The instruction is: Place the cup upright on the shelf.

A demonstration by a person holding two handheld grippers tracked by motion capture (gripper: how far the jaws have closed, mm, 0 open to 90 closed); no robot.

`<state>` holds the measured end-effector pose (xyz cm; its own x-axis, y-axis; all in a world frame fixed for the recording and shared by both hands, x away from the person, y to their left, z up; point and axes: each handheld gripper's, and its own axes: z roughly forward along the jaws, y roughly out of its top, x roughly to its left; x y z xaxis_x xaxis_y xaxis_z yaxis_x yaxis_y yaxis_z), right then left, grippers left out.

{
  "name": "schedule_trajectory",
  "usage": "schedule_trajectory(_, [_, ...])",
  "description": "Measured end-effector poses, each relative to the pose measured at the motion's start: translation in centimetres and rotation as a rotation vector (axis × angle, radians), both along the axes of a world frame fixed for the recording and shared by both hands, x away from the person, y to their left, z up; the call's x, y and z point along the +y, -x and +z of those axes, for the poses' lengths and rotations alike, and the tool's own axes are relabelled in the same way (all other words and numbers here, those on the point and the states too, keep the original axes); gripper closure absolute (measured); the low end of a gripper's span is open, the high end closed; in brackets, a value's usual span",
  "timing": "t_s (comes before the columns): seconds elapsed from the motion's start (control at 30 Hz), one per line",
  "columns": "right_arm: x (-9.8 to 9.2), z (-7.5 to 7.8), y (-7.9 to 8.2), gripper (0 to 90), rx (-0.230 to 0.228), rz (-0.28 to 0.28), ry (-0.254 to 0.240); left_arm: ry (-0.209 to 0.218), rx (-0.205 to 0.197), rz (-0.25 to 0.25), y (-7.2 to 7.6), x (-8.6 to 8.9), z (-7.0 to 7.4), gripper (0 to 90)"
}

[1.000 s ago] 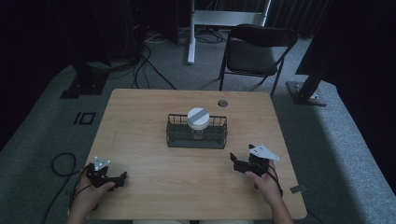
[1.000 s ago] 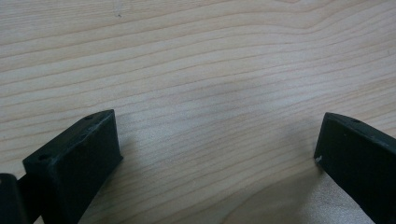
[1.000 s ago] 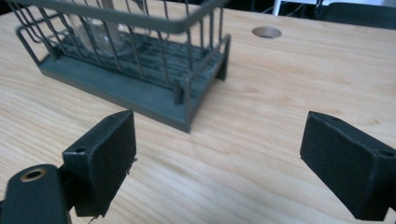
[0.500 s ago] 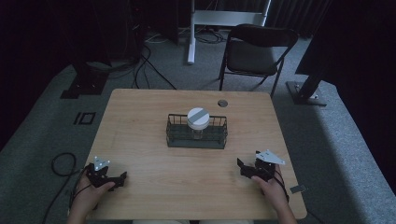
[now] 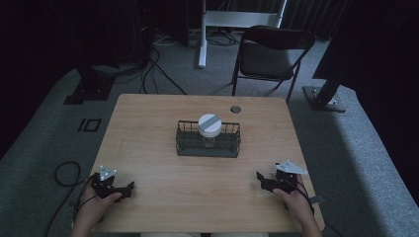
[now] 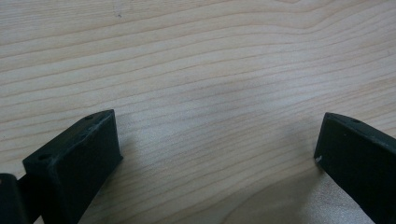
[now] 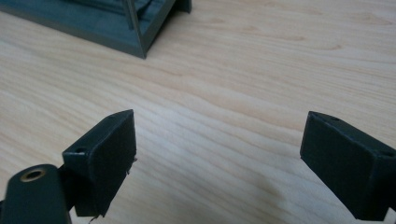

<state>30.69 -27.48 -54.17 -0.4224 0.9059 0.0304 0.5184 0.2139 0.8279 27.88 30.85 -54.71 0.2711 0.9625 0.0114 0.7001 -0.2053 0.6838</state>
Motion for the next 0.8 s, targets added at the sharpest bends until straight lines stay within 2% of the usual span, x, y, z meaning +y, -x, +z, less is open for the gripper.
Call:
schedule_trajectory(0.4, [-0.42, -0.57, 0.12, 10.6, 0.036, 0.059, 0.038, 0.000, 0.000, 0.000, 0.00, 0.00, 0.00, 0.4])
schedule_trajectory(0.47, [-0.52, -0.66, 0.13, 12.9, 0.053, 0.070, 0.048, 0.001, 0.000, 0.000, 0.00, -0.01, 0.00, 0.4])
schedule_trajectory(0.57, [-0.57, -0.71, 0.15, 12.8, 0.066, 0.079, 0.058, 0.001, 0.000, 0.001, 0.00, -0.01, 0.00, 0.4])
schedule_trajectory(0.8, [-0.29, -0.94, 0.13, 12.2, 0.131, 0.125, 0.098, 0.001, 0.000, 0.001, 0.00, -0.01, 0.00, 0.4])
